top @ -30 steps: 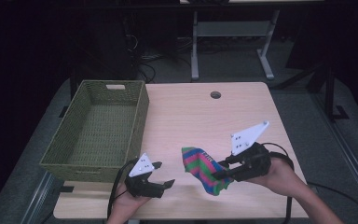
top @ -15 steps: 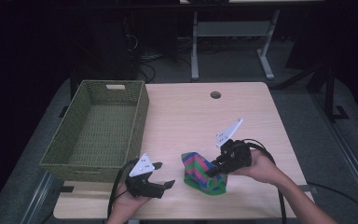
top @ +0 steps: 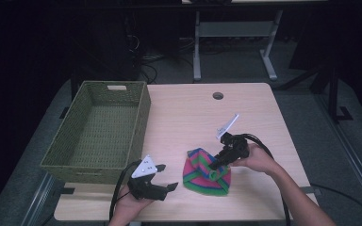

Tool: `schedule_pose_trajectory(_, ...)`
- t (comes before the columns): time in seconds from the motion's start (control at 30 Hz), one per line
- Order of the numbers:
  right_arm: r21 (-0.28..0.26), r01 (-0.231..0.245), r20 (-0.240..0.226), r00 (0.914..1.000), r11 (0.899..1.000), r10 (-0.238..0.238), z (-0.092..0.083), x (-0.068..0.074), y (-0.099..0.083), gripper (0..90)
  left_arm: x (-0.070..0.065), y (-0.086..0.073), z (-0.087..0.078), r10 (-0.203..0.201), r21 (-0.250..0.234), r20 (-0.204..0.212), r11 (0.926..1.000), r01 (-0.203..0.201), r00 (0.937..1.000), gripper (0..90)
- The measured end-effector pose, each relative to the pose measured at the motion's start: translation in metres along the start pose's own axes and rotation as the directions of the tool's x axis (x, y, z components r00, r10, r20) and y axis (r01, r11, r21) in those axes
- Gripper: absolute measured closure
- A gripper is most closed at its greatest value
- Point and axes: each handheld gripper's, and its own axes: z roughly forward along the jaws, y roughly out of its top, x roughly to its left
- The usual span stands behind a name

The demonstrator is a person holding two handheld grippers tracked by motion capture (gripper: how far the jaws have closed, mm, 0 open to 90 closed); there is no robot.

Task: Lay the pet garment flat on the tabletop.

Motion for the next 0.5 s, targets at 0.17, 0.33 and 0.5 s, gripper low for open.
schedule_pose_trajectory(0.17, 0.001, -0.011, 0.012, 0.9999, 1.000, 0.011, 0.0023, -0.0046, -0.0030, 66.6, -0.0006, -0.0003, -0.0004, 0.004, -0.003, -0.003, 1.0000, -0.004, 1.0000, 21.5)
schedule_pose_trajectory(0.33, -0.007, -0.011, 0.022, 0.9997, 1.000, 0.011, 0.0009, -0.0046, -0.0054, 62.2, -0.0020, -0.0001, 0.0020, 0.010, 0.010, 0.005, 0.9999, -0.010, 0.9999, 21.5)
schedule_pose_trajectory(0.5, -0.028, -0.018, 0.035, 0.9992, 0.999, 0.019, -0.0022, -0.0054, -0.0078, 56.0, -0.0041, 0.0005, 0.0036, 0.022, 0.015, 0.012, 0.9996, -0.022, 0.9997, 21.5)
